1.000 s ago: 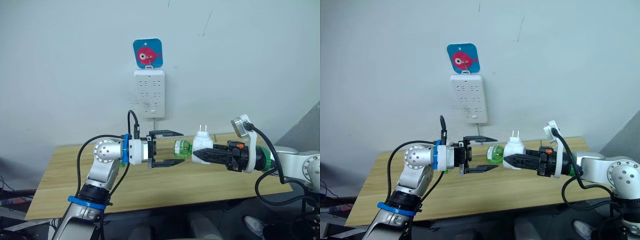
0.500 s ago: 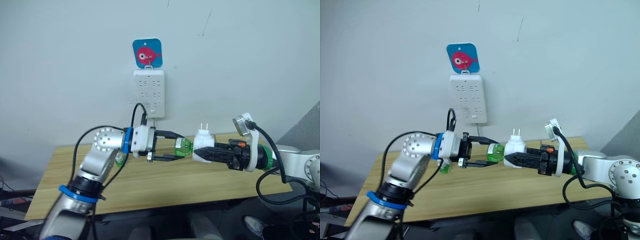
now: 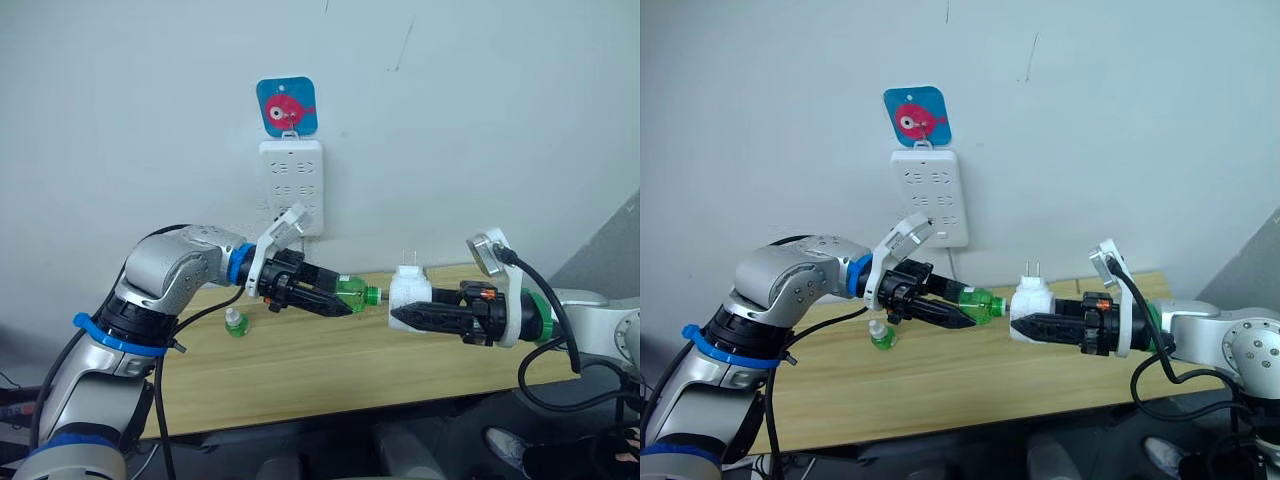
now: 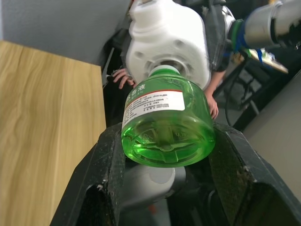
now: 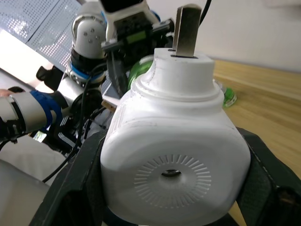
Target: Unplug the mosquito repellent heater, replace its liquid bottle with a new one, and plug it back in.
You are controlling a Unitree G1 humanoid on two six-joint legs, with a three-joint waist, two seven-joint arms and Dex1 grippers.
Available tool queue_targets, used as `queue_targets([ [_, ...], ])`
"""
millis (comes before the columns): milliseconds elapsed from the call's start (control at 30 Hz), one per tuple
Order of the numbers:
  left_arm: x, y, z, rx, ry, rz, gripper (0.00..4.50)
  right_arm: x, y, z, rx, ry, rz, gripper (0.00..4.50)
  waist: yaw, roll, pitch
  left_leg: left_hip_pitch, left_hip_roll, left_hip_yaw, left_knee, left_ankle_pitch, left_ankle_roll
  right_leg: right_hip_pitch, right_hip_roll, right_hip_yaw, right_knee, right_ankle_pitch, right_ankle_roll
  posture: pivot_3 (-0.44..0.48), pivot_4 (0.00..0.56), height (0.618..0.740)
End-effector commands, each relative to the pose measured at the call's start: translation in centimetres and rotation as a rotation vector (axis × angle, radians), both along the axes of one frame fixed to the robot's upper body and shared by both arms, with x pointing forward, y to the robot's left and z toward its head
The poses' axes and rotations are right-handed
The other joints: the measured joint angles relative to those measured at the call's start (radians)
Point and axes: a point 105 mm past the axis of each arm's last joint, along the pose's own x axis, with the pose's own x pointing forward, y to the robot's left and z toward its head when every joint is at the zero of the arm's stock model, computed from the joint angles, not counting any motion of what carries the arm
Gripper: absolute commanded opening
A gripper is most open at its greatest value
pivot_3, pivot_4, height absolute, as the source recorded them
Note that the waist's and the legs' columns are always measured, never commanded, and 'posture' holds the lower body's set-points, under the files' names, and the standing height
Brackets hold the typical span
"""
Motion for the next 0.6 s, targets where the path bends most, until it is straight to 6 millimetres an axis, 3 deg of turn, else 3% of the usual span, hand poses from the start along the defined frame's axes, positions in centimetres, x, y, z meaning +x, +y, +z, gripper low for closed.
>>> queue_targets([
  [33,0.1,1.4,0.6,-0.011,-0.076,0.016,2.21,-0.4,-0.6,0.1,-0.028,-0.017,0.006,3.05,0.000,0.000,0.000,0.000,0.000,0.000,0.000,0.000,0.000,0.000,0.000,0.000,0.000,0.000,0.000,-0.143,0.086,0.740],
  [267,1.1,2.5,-2.6,0.052,-0.342,0.101,2.21,3.2,-5.2,-5.0,-0.342,-0.014,-0.269,3.05,0.006,-0.001,0.001,0.000,-0.001,0.002,0.000,0.000,0.000,0.000,-0.002,0.002,-0.001,0.000,0.000,-0.139,0.098,0.740],
  [367,0.5,2.2,-3.9,0.044,-0.454,0.115,2.21,5.6,-7.8,-8.0,-0.524,-0.033,-0.432,3.05,0.009,-0.002,0.002,0.000,0.000,0.002,0.000,0.000,0.000,0.000,-0.004,0.002,-0.001,0.000,0.000,-0.130,0.112,0.740],
  [600,0.7,1.4,-5.1,0.014,-0.612,0.216,2.21,9.2,-12.4,-13.2,-0.898,0.001,-0.617,3.05,0.016,0.000,0.011,0.000,0.000,0.003,0.000,0.000,0.000,-0.001,-0.005,0.003,0.000,0.002,-0.003,-0.109,0.129,0.740],
])
